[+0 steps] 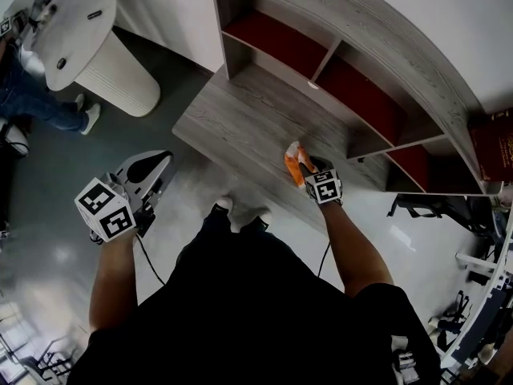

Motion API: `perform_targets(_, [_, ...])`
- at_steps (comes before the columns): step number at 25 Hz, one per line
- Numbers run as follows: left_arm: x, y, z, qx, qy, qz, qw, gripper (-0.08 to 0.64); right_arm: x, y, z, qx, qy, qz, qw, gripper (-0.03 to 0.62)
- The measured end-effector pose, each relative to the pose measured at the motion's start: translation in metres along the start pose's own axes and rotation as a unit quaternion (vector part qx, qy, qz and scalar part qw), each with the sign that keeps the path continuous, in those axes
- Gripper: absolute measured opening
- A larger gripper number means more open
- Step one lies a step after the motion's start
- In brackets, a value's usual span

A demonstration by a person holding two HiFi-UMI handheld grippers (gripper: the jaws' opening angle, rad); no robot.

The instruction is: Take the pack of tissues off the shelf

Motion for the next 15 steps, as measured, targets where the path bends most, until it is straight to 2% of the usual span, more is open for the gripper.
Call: perform_targets(15, [0.014, 0.008, 0.009, 0.008, 0.012, -0.02, 0.9997, 0.017, 0.012, -0.021, 0.004, 0.021, 0.058, -0.015, 0.998, 0.176])
Point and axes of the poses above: the fingertips, and each gripper's own axes: y forward along the fingers, x to its right, z out of its top, the point moved 2 cm from there along -y, backward along the fingers, and after that the axes turned 3 degrees about x, right-handed, at the moved point
